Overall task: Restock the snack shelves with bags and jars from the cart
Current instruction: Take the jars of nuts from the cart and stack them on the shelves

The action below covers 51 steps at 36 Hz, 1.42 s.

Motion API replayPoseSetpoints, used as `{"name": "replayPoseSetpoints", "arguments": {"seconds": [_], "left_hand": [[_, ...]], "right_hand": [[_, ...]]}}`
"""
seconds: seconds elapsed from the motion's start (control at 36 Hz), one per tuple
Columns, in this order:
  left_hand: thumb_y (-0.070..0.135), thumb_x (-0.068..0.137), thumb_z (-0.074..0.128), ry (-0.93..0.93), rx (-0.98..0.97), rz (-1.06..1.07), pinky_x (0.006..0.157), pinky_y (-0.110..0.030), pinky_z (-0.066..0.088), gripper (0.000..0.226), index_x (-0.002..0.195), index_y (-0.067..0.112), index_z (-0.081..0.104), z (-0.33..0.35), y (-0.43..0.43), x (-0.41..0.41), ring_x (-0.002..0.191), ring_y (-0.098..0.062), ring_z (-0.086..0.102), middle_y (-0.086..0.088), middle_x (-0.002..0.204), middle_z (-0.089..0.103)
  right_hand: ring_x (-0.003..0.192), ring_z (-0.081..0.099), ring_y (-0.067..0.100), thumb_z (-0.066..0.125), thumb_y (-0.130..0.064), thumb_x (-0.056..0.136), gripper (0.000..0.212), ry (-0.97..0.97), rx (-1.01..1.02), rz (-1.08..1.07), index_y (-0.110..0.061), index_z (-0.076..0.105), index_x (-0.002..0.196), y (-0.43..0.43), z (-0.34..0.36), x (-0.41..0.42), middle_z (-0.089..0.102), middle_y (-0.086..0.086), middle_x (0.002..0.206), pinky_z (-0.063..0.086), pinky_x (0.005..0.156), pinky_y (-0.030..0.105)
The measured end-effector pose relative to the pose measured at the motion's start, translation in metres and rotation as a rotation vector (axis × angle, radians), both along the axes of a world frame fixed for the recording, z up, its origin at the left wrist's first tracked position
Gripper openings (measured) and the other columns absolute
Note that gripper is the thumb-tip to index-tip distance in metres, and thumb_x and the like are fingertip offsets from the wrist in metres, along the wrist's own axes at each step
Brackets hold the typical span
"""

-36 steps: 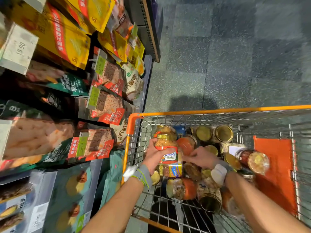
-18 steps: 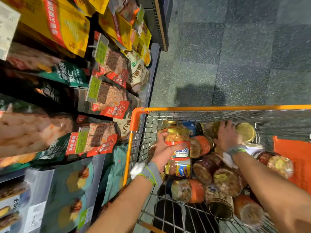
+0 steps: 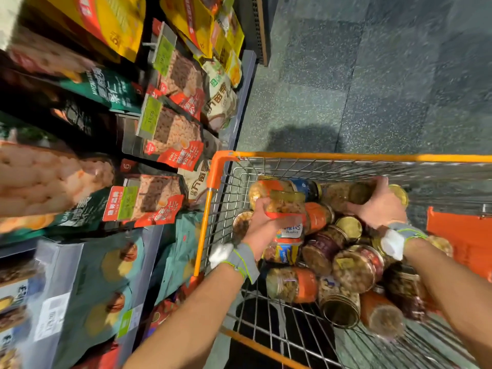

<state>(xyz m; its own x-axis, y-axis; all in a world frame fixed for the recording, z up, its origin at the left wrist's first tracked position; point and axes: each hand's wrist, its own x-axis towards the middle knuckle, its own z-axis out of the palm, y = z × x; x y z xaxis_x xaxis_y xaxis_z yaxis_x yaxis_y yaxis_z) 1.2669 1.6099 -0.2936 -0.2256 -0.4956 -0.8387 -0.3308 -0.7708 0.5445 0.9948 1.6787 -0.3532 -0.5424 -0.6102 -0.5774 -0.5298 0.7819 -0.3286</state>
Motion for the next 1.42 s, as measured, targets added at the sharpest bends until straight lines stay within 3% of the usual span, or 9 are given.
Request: {"name": "replayPoseSetpoints", "arguments": {"seconds": [0.25,0.39,0.58,0.64,0.75,0.92,1.03,1.14,1.42], "left_hand": [[0.014,0.068,0.093,0.174,0.068,0.062,0.086,-0.048,0.060,0.069,0.122,0.029,0.053,0.035,-0.007,-0.016,0.103,-0.030,0.072,-0.011,0.115,0.073],[0.034,0.054,0.099,0.298,0.149,-0.032,0.094,-0.069,0.049,0.064,0.110,0.015,0.074,0.061,-0.001,-0.030,0.107,-0.042,0.069,-0.022,0.114,0.072],[0.023,0.092,0.069,0.411,0.258,0.109,0.074,-0.043,0.062,0.020,0.081,0.010,0.080,0.118,0.007,-0.027,0.083,-0.030,0.074,-0.015,0.088,0.075],[0.020,0.103,0.046,0.484,0.288,0.141,0.061,-0.038,0.062,0.053,0.062,0.015,0.079,0.130,0.008,-0.024,0.065,-0.022,0.074,-0.008,0.072,0.075],[0.029,0.085,0.069,0.524,0.232,0.208,0.095,-0.058,0.052,0.023,0.094,0.010,0.080,0.150,0.005,-0.014,0.088,-0.032,0.073,-0.015,0.100,0.075],[0.025,0.084,0.060,0.506,0.210,0.169,0.066,-0.040,0.060,0.020,0.091,0.008,0.067,0.193,-0.003,-0.008,0.071,-0.029,0.072,-0.011,0.079,0.074],[0.029,0.089,0.074,0.576,0.132,0.082,0.076,-0.024,0.059,0.029,0.113,0.012,0.073,0.218,-0.014,0.009,0.075,-0.004,0.073,0.010,0.081,0.077],[0.032,0.046,0.100,0.695,0.037,0.098,0.084,-0.053,0.057,0.071,0.107,0.003,0.077,0.253,-0.013,0.022,0.092,-0.034,0.073,-0.020,0.109,0.073],[0.023,0.068,0.084,0.633,-0.345,0.324,0.068,-0.039,0.063,0.037,0.098,0.006,0.073,0.364,0.036,0.081,0.074,-0.025,0.074,-0.015,0.091,0.075]], "right_hand": [[0.113,0.058,0.033,0.049,-0.044,0.101,0.017,-0.301,0.044,-0.132,-0.034,0.051,0.115,0.024,0.057,-0.047,0.061,0.006,0.117,0.040,0.096,0.043],[0.072,0.053,0.040,0.051,-0.075,0.085,0.067,-0.588,0.141,-0.311,-0.015,0.065,0.109,0.032,0.072,-0.058,0.062,0.033,0.093,0.047,0.065,0.041],[0.043,0.060,0.017,0.054,-0.058,0.090,0.042,-0.756,0.074,-0.438,-0.017,0.061,0.082,-0.003,0.149,-0.012,0.064,0.004,0.056,0.048,0.043,0.021],[0.057,0.066,0.022,0.062,-0.067,0.077,0.052,-0.741,0.026,-0.445,-0.017,0.065,0.090,-0.004,0.166,-0.006,0.069,0.007,0.070,0.053,0.052,0.028],[0.055,0.064,0.021,0.058,-0.055,0.090,0.038,-0.748,-0.083,-0.455,-0.018,0.062,0.090,-0.009,0.209,0.011,0.066,0.005,0.067,0.054,0.051,0.031],[0.039,0.055,0.011,0.052,-0.038,0.098,0.033,-0.880,-0.364,-0.519,-0.018,0.059,0.072,-0.010,0.265,0.031,0.057,-0.001,0.051,0.042,0.034,0.018],[0.063,0.059,0.013,0.066,-0.041,0.084,0.030,-0.930,-0.432,-0.384,-0.019,0.061,0.104,-0.007,0.305,0.044,0.059,0.005,0.084,0.054,0.044,0.029],[0.086,0.062,0.016,0.075,-0.043,0.063,0.075,-0.896,-0.518,-0.198,-0.022,0.054,0.132,-0.006,0.354,0.055,0.053,0.003,0.121,0.056,0.047,0.031],[0.037,0.044,0.017,0.059,-0.059,0.089,0.047,-0.862,-0.697,0.198,-0.017,0.057,0.108,-0.029,0.459,0.112,0.056,0.011,0.058,0.028,0.033,0.017]]}}
